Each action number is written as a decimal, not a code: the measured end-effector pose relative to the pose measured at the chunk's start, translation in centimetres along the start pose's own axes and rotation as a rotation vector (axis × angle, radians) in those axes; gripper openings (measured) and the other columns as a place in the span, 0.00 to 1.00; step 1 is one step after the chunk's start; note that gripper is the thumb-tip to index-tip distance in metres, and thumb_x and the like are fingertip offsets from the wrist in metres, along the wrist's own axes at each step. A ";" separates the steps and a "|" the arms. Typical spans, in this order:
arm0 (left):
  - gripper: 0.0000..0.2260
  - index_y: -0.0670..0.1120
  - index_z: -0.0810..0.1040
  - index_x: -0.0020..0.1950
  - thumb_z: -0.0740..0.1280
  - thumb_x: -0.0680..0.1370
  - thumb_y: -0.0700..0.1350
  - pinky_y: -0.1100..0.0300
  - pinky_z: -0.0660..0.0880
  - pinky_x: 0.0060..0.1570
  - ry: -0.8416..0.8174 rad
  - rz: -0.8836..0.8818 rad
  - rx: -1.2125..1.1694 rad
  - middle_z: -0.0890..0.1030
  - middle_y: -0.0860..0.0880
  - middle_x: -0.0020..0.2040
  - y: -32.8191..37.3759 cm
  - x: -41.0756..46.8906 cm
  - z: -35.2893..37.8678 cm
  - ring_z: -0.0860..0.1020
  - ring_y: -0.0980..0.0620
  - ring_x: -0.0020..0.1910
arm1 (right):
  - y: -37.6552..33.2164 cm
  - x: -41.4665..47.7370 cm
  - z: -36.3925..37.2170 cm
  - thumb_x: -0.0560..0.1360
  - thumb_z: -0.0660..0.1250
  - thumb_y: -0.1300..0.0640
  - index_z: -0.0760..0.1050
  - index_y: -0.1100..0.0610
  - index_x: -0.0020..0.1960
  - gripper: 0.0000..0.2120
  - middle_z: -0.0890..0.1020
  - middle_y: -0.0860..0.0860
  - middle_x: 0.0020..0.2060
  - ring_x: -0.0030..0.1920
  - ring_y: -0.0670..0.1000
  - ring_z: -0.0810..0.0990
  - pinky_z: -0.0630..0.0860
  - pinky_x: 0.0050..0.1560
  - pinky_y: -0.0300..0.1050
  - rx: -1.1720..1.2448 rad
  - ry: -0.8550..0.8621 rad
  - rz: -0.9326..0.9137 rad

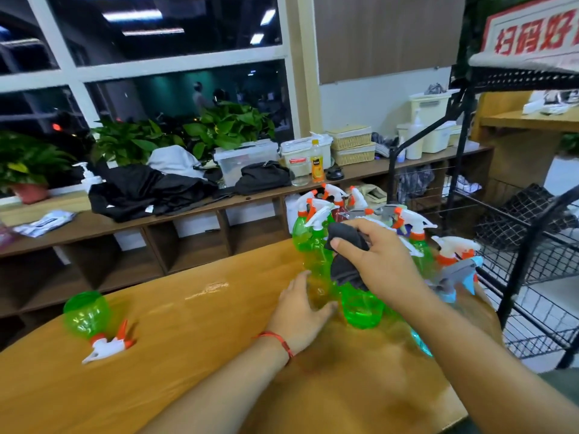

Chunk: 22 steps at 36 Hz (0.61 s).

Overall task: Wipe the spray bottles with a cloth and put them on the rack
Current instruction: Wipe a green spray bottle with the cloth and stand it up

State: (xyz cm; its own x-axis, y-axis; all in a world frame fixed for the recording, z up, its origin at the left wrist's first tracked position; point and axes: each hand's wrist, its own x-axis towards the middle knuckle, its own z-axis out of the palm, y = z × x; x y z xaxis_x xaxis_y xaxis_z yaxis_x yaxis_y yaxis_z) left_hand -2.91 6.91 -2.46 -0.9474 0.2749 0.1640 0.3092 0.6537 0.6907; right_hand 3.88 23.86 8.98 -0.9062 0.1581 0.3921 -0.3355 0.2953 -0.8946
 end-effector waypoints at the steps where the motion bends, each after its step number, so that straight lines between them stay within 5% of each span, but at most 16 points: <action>1: 0.38 0.54 0.63 0.82 0.74 0.77 0.63 0.52 0.71 0.74 0.012 -0.014 0.029 0.74 0.51 0.73 -0.6 -0.5 -1.4 0.72 0.50 0.73 | -0.2 0.0 1.1 0.82 0.72 0.55 0.81 0.47 0.54 0.03 0.85 0.53 0.38 0.33 0.58 0.85 0.75 0.27 0.46 0.015 -0.026 -0.008; 7: 0.30 0.52 0.66 0.80 0.72 0.81 0.58 0.53 0.72 0.69 0.104 -0.136 0.140 0.73 0.50 0.73 -5.3 -3.7 -10.5 0.72 0.48 0.73 | -0.8 -0.2 9.4 0.83 0.71 0.53 0.81 0.47 0.55 0.02 0.83 0.51 0.33 0.28 0.52 0.81 0.74 0.29 0.45 0.061 -0.201 -0.006; 14: 0.23 0.50 0.73 0.76 0.69 0.81 0.42 0.52 0.69 0.73 0.269 -0.234 0.323 0.76 0.49 0.72 -13.9 -7.2 -21.7 0.73 0.45 0.72 | -1.2 -0.3 19.3 0.84 0.65 0.60 0.81 0.47 0.65 0.14 0.87 0.57 0.42 0.36 0.64 0.85 0.78 0.31 0.58 0.128 -0.382 0.027; 18: 0.29 0.50 0.74 0.75 0.64 0.76 0.32 0.45 0.73 0.69 0.315 -0.344 0.412 0.76 0.46 0.71 -18.3 -7.7 -27.3 0.74 0.39 0.69 | -1.6 -0.1 23.0 0.83 0.63 0.63 0.81 0.45 0.64 0.18 0.86 0.54 0.44 0.40 0.64 0.85 0.76 0.33 0.50 0.149 -0.481 0.041; 22: 0.35 0.54 0.68 0.80 0.70 0.75 0.35 0.44 0.70 0.73 0.167 -0.389 0.726 0.70 0.48 0.77 -22.5 -6.8 -31.9 0.66 0.38 0.76 | -1.4 0.5 25.2 0.83 0.63 0.63 0.79 0.47 0.68 0.18 0.85 0.54 0.49 0.40 0.58 0.87 0.75 0.33 0.45 0.138 -0.511 0.060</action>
State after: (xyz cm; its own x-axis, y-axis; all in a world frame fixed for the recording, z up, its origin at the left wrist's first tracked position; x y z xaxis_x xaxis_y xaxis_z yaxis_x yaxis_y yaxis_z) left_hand -6.03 -32.12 3.36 -0.9796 -0.1343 0.1496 -0.1195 0.9873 0.1043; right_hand -2.57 -0.26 5.04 -0.9229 -0.3187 0.2160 -0.2792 0.1675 -0.9455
